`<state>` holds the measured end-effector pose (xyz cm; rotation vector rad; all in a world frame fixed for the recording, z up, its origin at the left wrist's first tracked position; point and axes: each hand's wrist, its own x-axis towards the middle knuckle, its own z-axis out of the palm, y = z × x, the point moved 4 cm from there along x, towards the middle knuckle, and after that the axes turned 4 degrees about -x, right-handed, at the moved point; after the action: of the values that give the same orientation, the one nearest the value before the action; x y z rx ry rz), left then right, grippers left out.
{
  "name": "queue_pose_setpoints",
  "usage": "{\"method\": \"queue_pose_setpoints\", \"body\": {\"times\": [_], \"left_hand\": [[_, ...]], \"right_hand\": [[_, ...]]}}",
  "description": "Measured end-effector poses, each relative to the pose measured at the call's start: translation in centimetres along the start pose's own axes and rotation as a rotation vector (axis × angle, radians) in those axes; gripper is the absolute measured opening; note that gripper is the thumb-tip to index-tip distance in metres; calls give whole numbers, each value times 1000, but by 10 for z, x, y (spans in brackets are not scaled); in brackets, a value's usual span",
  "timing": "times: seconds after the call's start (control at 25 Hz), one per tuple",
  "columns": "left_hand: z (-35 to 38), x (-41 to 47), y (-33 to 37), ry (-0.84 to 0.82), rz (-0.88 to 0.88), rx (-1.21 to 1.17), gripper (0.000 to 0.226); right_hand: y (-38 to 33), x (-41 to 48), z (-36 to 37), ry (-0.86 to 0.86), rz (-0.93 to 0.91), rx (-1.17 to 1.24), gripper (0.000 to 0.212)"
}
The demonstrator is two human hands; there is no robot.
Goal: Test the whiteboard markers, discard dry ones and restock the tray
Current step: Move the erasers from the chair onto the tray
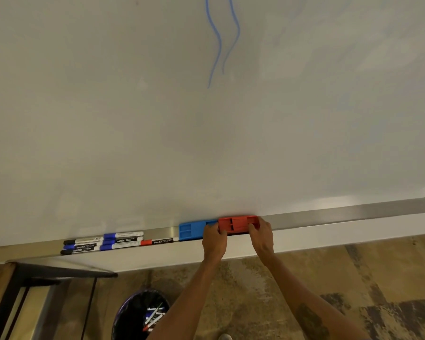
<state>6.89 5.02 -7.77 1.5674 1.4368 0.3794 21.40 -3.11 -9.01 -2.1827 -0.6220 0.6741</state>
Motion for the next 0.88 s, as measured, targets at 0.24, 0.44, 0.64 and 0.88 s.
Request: {"method": "queue_pose_setpoints", "body": {"times": [0.24, 0.44, 0.64, 0.88], "left_hand": [[-6, 7, -5, 13, -42, -12, 13], [-4, 0, -3, -25, -47, -51, 28], [-3, -9, -4, -69, -11, -78, 34], [-12, -17, -7, -29, -1, -97, 35]], "right_hand": [[-6, -1, 0, -24, -10, -33, 20], [-5, -9, -3, -32, -11, 11, 25], [0, -11, -3, -128, 20, 35, 35], [-13, -25, -7, 14, -176, -107, 34]]}}
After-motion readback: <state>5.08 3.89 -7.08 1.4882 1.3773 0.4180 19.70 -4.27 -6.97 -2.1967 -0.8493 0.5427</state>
